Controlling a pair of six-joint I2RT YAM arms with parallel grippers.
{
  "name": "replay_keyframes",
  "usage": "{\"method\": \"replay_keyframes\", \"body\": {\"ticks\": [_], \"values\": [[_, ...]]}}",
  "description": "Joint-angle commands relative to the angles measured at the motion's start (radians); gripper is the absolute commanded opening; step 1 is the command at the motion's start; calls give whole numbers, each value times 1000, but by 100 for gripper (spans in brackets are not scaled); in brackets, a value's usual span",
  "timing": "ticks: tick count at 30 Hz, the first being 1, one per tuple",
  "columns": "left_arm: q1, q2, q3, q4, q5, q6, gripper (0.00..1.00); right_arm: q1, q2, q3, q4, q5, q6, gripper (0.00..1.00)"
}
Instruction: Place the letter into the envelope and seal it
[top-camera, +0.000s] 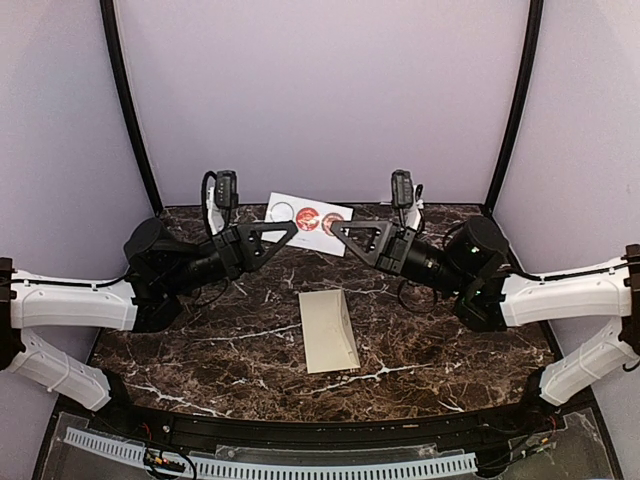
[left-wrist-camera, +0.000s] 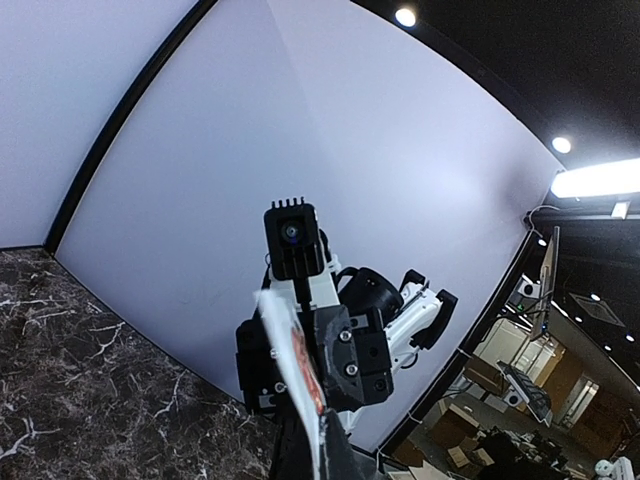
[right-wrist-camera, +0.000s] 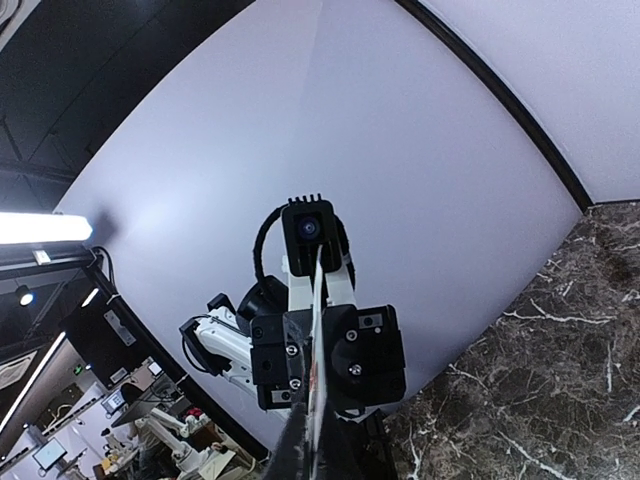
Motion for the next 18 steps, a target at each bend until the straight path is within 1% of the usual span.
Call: {"method": "replay_keyframes", "body": {"ticks": [1, 2, 4, 5, 6, 7, 8, 9, 10, 12, 16, 18], "values": [[-5, -47, -1, -54, -50, -18, 0, -1, -65, 25, -150, 52, -74, 24], [-4, -56, 2, -83, -58, -21, 0, -8, -93, 21, -207, 72, -103, 38], [-5, -82, 13, -199, -84, -28, 0, -20, -159, 15, -345, 136, -168, 57], [-5, -98, 17, -287, -107, -32, 0, -25, -191, 16, -415, 170, -211, 65], [-4, -105, 28, -385, -117, -42, 0, -28, -220, 23, -492, 206, -257, 70], [-4, -115, 44, -435, -138, -48, 0, -29, -241, 37, -602, 256, -304, 74], [-3, -117, 51, -516, -146, -59, 0, -29, -256, 54, -653, 281, -351, 75], [-1, -117, 67, -554, -144, -65, 0, -28, -267, 72, -741, 304, -394, 74], [0, -115, 76, -625, -133, -77, 0, -26, -272, 89, -791, 308, -457, 71], [2, -101, 103, -703, -98, -90, 0, -21, -268, 131, -881, 287, -541, 66], [1, -61, 151, -803, -11, -102, 0, 49, -216, 218, -993, 312, -689, 55], [1, -41, 172, -845, 23, -100, 0, 93, -170, 262, -1056, 318, -743, 52]]}}
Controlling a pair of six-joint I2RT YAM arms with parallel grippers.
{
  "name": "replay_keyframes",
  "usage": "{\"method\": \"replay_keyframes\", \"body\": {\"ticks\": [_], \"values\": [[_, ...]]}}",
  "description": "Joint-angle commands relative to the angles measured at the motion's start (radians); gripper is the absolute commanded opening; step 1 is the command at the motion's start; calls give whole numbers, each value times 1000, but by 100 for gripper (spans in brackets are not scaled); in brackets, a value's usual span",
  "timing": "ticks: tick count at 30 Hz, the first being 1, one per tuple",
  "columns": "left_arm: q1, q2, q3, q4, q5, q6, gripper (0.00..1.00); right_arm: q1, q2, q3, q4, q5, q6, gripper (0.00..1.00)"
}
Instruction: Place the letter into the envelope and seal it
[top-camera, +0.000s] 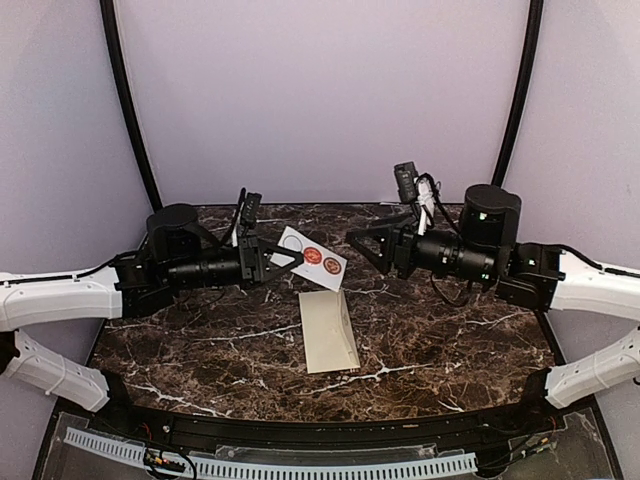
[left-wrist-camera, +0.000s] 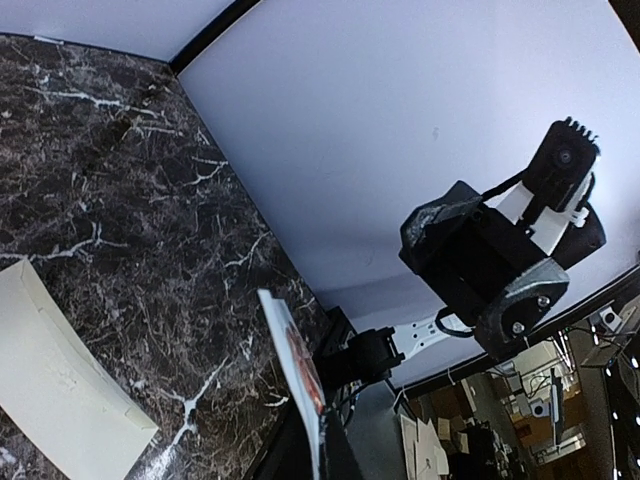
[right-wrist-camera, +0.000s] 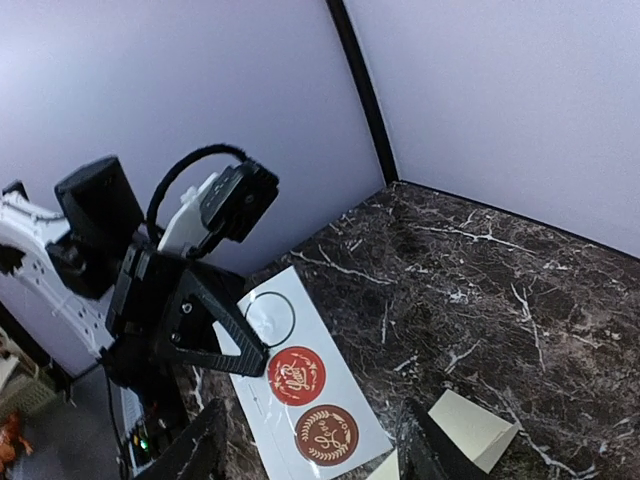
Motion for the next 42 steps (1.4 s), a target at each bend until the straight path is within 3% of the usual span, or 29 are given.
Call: {"method": "replay_keyframes", "body": {"ticks": [1, 10, 25, 30, 42], "values": [[1, 37, 64, -179, 100, -15, 0, 90, 91, 106, -209, 42, -214, 51], [1, 56, 77, -202, 188, -21, 0, 156, 248, 193, -258, 37, -287, 43], [1, 33, 47, -113, 262, -22, 0, 157, 264, 181, -230, 15, -279, 33], [1, 33, 42, -105, 267, -33, 0, 158, 259, 172, -217, 41, -279, 23], [1, 36, 43, -126, 268, -43, 0, 158, 223, 141, -185, 189, -269, 13]]}}
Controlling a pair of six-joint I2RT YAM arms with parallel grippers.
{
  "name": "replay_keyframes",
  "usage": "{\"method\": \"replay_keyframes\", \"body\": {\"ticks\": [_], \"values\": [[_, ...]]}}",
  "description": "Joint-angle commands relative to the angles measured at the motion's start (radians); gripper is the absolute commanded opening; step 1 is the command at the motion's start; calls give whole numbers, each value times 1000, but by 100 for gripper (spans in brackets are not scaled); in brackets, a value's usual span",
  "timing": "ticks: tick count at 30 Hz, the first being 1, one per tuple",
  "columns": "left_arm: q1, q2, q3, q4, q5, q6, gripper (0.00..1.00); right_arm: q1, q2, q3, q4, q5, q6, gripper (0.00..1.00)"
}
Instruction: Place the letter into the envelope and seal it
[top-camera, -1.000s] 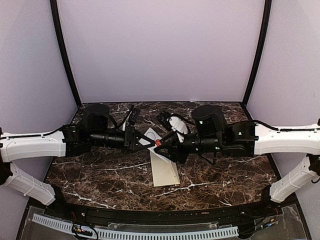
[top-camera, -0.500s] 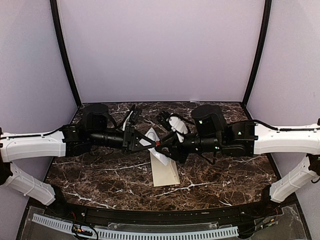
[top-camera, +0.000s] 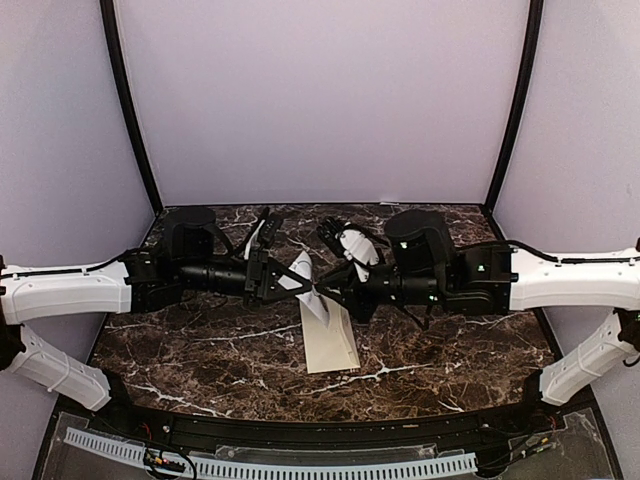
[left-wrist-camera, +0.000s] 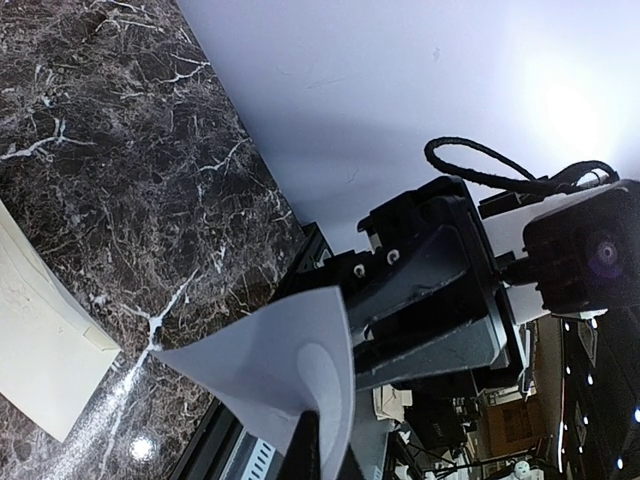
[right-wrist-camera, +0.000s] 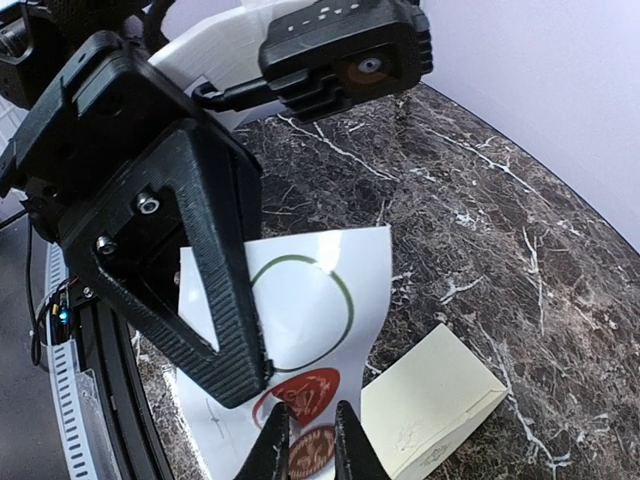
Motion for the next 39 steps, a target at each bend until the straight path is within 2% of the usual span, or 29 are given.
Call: {"method": "replay_keyframes", "body": {"ticks": [1, 11, 15, 17, 21, 27, 39], "values": [[-6, -30, -1, 16, 33, -3, 0, 1, -36, -14, 59, 90, 11, 12], [-6, -34, -1, -1, 13, -3, 0, 1, -45, -28, 80, 28, 19, 5], [-6, -39, -1, -22, -19, 0, 0, 0, -58, -28, 69, 40, 33, 5], [-4, -39, -1, -43, -39, -2, 0, 0, -74, -34, 72, 46, 41, 7], [2, -37, -10, -51, -47, -19, 0, -6, -110, -52, 89, -13, 62, 20], [7, -44, -17, -46, -44, -28, 0, -14, -107, -53, 78, -77, 79, 31], [8, -49, -24, -36, -31, -41, 0, 6, 6, 18, 11, -61, 35, 36]]}}
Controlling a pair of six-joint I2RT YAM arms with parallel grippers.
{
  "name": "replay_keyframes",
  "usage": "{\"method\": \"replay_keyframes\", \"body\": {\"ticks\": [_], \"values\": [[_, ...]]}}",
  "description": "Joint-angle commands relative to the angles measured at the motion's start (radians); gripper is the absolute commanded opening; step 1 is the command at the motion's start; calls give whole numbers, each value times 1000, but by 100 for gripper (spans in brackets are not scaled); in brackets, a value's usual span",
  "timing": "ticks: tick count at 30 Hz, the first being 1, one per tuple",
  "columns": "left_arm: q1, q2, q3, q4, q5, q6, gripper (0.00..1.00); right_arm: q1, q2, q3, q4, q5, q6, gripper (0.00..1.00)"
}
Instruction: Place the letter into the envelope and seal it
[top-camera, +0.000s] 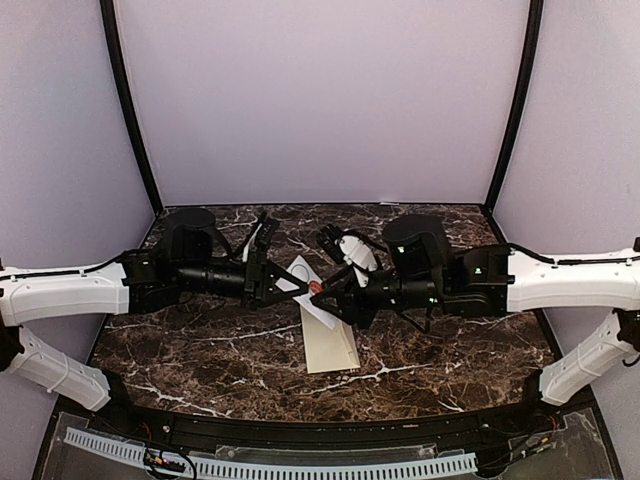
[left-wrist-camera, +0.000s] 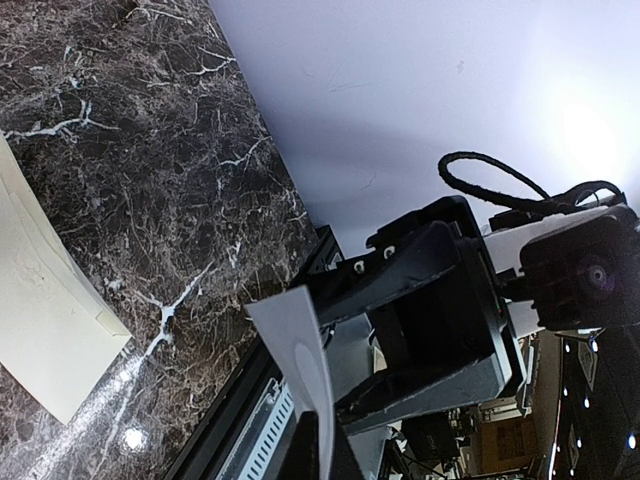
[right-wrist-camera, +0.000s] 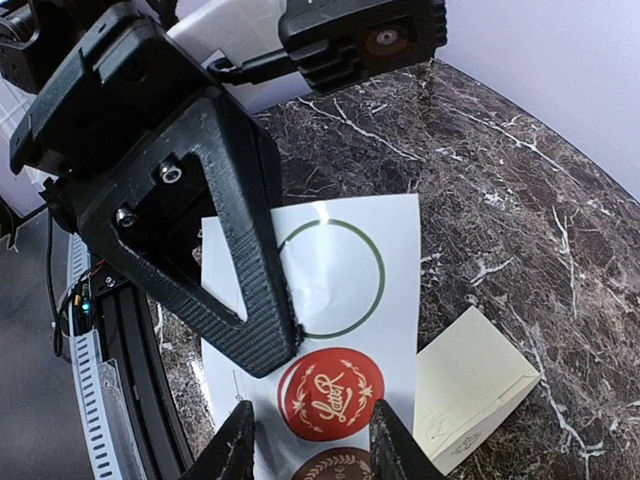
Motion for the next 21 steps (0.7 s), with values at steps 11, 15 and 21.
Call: {"method": "replay_keyframes", "body": {"ticks": [11, 15, 21], "values": [[7, -31, -14, 8, 19, -8, 0, 9, 9, 39, 21, 57, -21, 27], [7, -29, -14, 11, 24, -11, 0, 9, 11, 40, 27, 55, -21, 23], [7, -27, -14, 13, 29, -13, 0, 9, 10, 41, 32, 49, -25, 16]]}}
